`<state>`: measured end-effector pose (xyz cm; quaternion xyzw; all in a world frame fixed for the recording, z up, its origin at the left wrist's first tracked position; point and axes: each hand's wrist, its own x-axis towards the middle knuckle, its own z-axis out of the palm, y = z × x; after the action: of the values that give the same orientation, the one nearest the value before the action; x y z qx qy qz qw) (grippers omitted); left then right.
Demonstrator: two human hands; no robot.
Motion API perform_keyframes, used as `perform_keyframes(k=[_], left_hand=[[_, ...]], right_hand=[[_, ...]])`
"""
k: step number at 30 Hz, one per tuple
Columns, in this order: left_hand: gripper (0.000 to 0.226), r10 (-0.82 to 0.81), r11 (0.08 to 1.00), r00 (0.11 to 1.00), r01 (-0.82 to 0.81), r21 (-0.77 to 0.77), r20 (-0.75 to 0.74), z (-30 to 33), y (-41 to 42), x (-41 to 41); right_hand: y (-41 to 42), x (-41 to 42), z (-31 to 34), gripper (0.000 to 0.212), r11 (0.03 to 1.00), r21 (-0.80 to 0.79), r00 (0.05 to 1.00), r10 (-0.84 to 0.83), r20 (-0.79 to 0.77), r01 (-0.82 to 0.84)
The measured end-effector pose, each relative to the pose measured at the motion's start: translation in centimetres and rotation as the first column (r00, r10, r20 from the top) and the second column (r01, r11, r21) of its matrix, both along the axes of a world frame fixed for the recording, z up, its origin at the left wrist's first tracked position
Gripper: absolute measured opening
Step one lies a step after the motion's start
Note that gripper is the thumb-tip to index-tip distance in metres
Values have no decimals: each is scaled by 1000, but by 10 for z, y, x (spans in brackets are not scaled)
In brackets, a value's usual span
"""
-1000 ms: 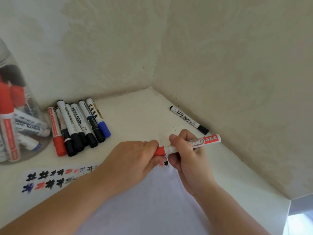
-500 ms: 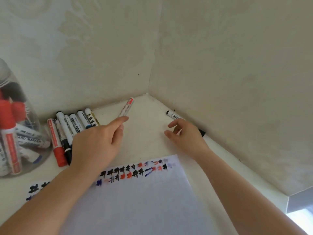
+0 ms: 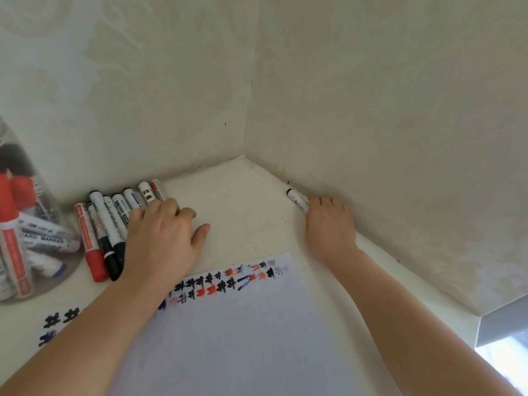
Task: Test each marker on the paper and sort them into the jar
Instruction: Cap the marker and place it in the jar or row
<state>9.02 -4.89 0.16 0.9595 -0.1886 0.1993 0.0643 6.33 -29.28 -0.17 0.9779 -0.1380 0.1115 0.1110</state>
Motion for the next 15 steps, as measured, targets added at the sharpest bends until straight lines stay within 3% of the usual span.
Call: perform_keyframes(k=[3, 5, 8, 11, 13, 15], left_hand=[[24, -176, 976, 983, 180, -124, 47, 3, -6, -8], [27, -330, 927, 944, 323, -193, -5, 4, -12, -15], [51, -507, 834, 850, 440, -334, -145, 7, -21, -26], [42, -625, 746, 758, 510, -429, -186, 6, -27, -34], [15, -648, 710, 744, 512, -484, -163, 8, -29, -38], [9, -643, 714, 756, 531, -457, -125, 8, -30, -40]], right_hand=[[8, -7, 3, 35, 979, 139, 989, 151, 7, -150], [23, -16, 10, 34, 862, 424, 960, 237, 146, -278], [50, -33, 22, 22, 459, 804, 926, 222, 307, -377], [63, -50, 28, 10, 52, 915, 903, 193, 383, -400], [64, -57, 30, 11, -99, 908, 895, 156, 417, -406], [64, -61, 28, 14, -204, 891, 890, 133, 435, -405]])
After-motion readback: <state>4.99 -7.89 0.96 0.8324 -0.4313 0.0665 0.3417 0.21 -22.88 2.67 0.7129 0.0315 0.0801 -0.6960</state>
